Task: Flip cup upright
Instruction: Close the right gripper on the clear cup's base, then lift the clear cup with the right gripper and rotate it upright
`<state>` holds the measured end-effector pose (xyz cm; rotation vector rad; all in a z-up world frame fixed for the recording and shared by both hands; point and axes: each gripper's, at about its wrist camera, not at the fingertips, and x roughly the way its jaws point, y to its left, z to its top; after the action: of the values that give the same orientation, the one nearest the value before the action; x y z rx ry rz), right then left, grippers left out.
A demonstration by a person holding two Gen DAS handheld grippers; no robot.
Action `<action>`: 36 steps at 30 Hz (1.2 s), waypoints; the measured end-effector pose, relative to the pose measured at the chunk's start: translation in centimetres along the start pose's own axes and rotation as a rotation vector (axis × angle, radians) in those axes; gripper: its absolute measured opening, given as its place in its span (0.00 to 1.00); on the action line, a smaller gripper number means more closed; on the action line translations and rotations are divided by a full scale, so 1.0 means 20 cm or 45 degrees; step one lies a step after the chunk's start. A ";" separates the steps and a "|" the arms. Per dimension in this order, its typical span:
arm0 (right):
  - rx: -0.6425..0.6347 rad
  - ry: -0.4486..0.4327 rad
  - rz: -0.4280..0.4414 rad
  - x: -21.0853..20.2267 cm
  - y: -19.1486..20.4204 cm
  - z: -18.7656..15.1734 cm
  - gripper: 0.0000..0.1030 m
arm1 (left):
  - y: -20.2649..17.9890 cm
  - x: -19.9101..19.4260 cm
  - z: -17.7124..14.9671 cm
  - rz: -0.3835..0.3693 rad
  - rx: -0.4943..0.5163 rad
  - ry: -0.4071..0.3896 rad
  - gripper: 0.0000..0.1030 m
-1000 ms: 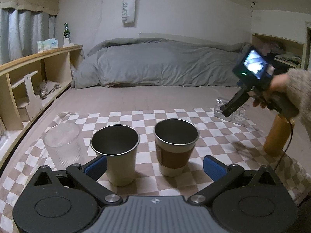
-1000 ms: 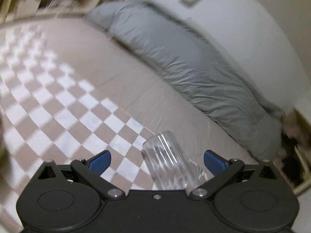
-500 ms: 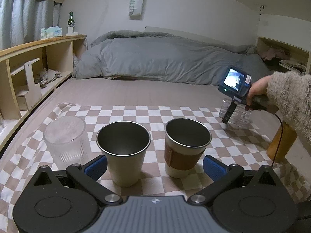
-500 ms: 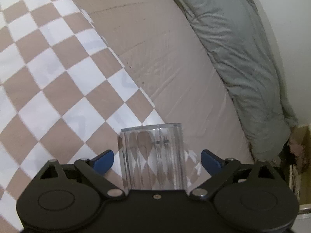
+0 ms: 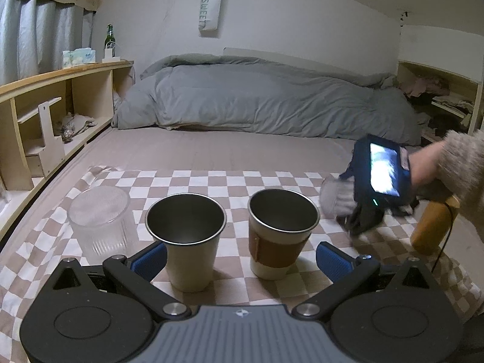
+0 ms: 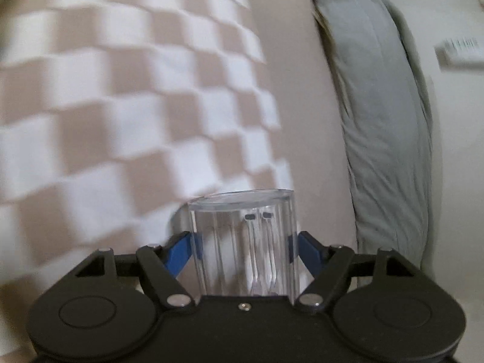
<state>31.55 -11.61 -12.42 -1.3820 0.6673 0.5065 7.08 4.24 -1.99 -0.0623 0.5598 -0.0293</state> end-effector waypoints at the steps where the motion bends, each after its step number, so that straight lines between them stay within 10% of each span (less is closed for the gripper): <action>1: -0.024 -0.041 0.016 -0.06 0.05 0.00 0.74 | -0.01 0.00 0.00 -0.004 0.002 -0.002 1.00; 10: -0.359 -0.325 0.004 -0.47 0.43 -0.04 0.74 | -0.09 -0.03 -0.02 -0.022 0.039 -0.024 1.00; 19: 0.048 -0.426 0.014 -0.68 0.28 -0.13 0.89 | -0.15 0.01 0.00 -0.122 0.016 -0.064 1.00; 28: 1.034 -0.372 0.257 -0.94 0.10 -0.38 0.89 | -0.25 0.03 0.00 -0.224 0.054 -0.093 0.99; 36: 2.230 -0.144 0.633 -0.65 0.05 -0.69 0.90 | -0.26 -0.03 -0.02 -0.223 0.063 -0.133 0.99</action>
<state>19.72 -24.41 -4.88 0.4657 0.9538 0.1919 6.35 -0.86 -1.77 -0.0640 0.4479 -0.2090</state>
